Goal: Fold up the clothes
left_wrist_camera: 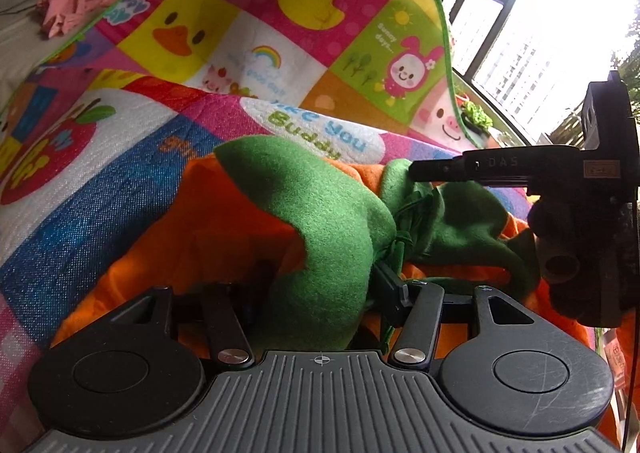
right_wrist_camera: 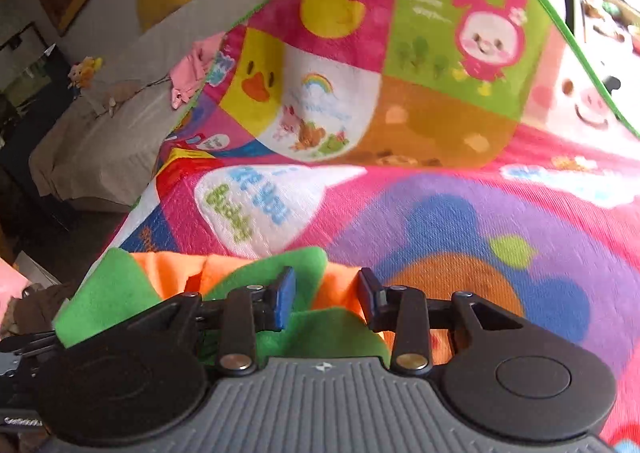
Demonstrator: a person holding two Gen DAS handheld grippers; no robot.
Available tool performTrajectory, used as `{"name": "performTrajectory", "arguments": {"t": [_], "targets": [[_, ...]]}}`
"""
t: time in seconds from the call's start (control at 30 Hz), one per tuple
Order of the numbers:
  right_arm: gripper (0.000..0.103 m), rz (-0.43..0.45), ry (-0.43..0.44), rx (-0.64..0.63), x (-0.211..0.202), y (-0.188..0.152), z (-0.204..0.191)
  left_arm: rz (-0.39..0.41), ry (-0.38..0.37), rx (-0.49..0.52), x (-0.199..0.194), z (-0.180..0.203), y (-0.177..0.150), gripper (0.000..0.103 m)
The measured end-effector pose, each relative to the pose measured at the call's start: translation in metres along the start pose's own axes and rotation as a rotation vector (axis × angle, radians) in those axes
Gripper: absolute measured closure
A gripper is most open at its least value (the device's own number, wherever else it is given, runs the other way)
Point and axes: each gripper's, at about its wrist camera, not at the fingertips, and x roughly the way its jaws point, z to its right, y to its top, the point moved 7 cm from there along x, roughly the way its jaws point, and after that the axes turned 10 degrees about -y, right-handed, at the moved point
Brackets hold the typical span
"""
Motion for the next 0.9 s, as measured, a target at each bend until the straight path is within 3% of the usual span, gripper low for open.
{"name": "performTrajectory", "arguments": {"t": [0.07, 0.3, 0.43, 0.6, 0.77, 0.9], "targets": [[0.093, 0.045, 0.008, -0.04, -0.011, 0.004, -0.013, 0.004, 0.005, -0.003, -0.003, -0.001, 0.0, 0.044], [0.098, 0.209, 0.049, -0.214, -0.091, -0.006, -0.054, 0.069, 0.026, -0.009, -0.042, 0.006, 0.003, 0.037], [0.103, 0.257, 0.091, -0.252, -0.137, -0.025, -0.064, 0.121, 0.038, -0.004, -0.071, 0.014, 0.006, 0.034], [0.103, 0.281, 0.125, -0.286, -0.186, -0.069, -0.066, 0.21, 0.034, 0.011, -0.11, 0.028, 0.009, 0.019], [0.103, 0.232, 0.062, -0.279, -0.186, -0.095, -0.05, 0.17, 0.035, 0.011, -0.098, 0.04, 0.005, 0.024], [0.101, 0.233, 0.024, -0.219, -0.175, -0.069, -0.029, 0.139, 0.04, 0.028, -0.074, 0.041, 0.006, 0.036]]}}
